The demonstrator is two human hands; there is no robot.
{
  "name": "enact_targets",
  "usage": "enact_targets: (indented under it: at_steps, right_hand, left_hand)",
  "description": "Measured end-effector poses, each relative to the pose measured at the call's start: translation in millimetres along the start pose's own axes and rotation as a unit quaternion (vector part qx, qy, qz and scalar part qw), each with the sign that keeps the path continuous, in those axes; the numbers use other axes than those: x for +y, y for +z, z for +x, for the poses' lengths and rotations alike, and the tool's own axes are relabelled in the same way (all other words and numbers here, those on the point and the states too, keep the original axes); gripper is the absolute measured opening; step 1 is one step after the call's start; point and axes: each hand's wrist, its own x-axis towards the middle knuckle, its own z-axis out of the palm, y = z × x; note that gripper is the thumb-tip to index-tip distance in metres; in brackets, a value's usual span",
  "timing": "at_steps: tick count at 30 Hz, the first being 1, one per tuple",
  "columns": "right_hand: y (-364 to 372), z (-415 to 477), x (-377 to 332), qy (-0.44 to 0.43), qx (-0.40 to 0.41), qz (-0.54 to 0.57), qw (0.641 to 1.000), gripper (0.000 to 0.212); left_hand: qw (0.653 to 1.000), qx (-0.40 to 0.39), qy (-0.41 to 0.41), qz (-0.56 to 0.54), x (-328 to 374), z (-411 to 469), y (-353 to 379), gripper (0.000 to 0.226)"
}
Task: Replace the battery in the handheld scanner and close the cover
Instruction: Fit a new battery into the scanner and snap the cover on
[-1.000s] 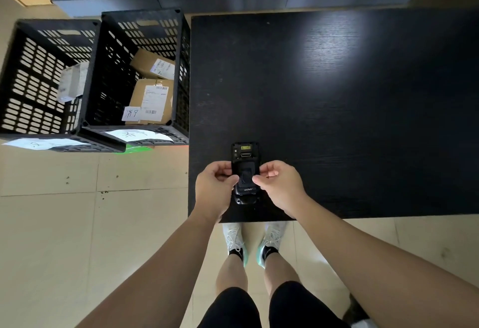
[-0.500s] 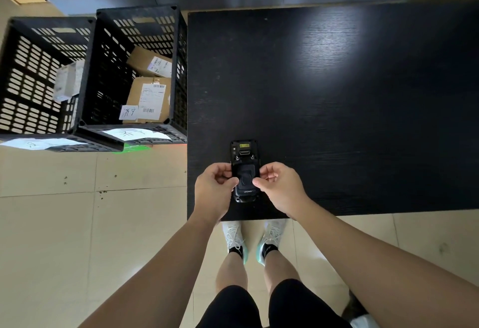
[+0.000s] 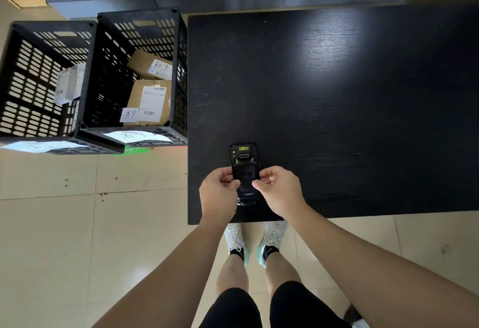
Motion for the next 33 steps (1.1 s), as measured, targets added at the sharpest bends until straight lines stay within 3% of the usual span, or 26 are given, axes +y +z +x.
enact_targets:
  at_steps: [13, 18, 20, 24, 33]
  right_hand:
    - [6, -3, -4, 0.028, 0.035, -0.003, 0.999, 0.021]
    - [3, 4, -12, 0.068, 0.054, 0.015, 0.996, 0.025]
    - [1, 11, -16, 0.068, 0.056, 0.016, 0.996, 0.033]
    - [1, 22, -23, 0.068, 0.042, 0.004, 0.997, 0.041]
    - [2, 26, -19, 0.077, 0.044, 0.009, 0.996, 0.036]
  left_hand:
    - [0.996, 0.012, 0.013, 0.091, -1, 1, 7, 0.032]
    - [0.997, 0.056, 0.001, 0.056, 10, 7, 5, 0.024]
    - [0.997, 0.065, -0.01, 0.038, 14, 14, 5, 0.031]
    - [0.999, 0.037, -0.036, 0.016, 16, 27, 6, 0.033]
    - [0.998, 0.018, -0.064, -0.013, 15, 35, 8, 0.028]
